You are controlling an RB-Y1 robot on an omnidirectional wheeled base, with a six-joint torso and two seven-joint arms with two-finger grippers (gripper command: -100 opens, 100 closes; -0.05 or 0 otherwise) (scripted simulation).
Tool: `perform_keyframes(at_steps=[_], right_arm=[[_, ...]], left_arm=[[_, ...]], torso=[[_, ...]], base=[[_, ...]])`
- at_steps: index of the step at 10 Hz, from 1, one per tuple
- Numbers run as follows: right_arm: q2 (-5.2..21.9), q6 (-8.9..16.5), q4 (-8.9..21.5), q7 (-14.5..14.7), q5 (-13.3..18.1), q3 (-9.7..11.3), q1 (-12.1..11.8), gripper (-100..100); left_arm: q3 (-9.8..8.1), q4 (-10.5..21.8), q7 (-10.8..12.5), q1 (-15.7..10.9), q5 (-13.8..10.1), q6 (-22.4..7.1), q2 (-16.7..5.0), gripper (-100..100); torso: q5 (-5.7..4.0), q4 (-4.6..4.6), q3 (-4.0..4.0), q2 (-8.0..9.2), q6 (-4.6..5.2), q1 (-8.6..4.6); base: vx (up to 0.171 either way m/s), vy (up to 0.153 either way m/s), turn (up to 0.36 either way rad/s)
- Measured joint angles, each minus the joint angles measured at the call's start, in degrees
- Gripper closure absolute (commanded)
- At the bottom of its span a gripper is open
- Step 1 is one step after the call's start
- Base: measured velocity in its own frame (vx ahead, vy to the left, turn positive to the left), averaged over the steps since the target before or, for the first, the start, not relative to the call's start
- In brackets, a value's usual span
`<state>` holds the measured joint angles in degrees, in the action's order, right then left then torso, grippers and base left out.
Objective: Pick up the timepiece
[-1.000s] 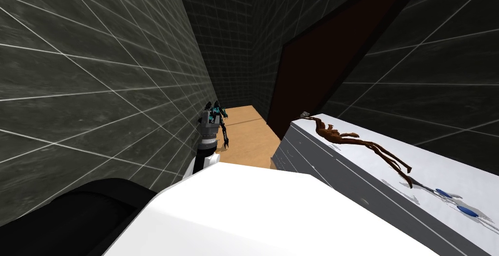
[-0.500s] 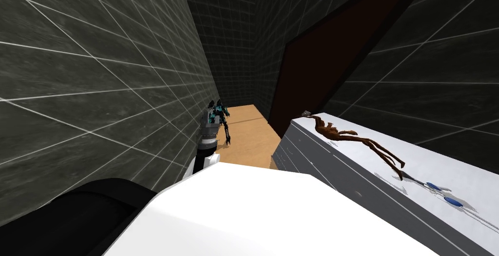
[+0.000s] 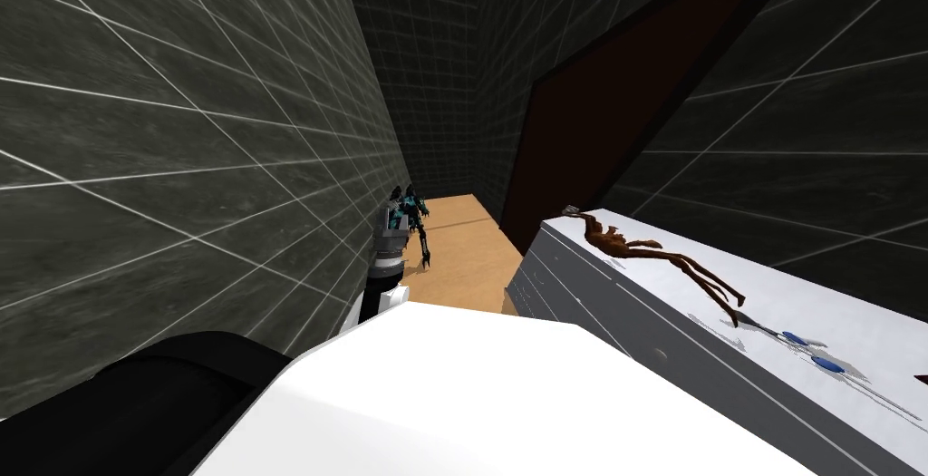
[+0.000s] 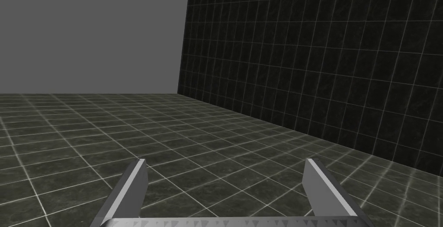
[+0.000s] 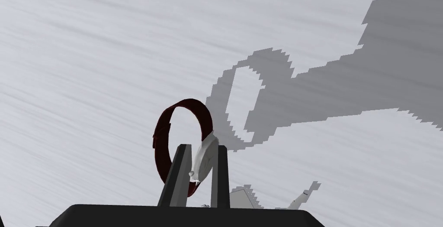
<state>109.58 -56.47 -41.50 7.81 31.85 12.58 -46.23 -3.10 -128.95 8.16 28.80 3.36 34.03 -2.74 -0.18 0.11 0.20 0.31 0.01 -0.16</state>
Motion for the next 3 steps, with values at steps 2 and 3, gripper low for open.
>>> perform_keyframes(at_steps=[2, 3], right_arm=[[1.36, 0.15, -0.70, -1.41, -0.96, -0.44, -1.19, 100], [1.25, -0.02, -0.64, -1.71, -0.48, -0.68, -1.07, 0]], left_arm=[[0.00, 0.00, 0.00, 0.00, 0.00, 0.00, 0.00, 0], [0.00, 0.00, 0.00, 0.01, 0.00, 0.00, 0.00, 0]], torso=[[0.00, 0.04, 0.06, 0.08, 0.08, -0.05], [-0.01, 0.01, -0.01, -0.05, 0.08, -0.04]], base=[[-0.051, -0.010, 0.018], [-0.005, -0.001, -0.003]])
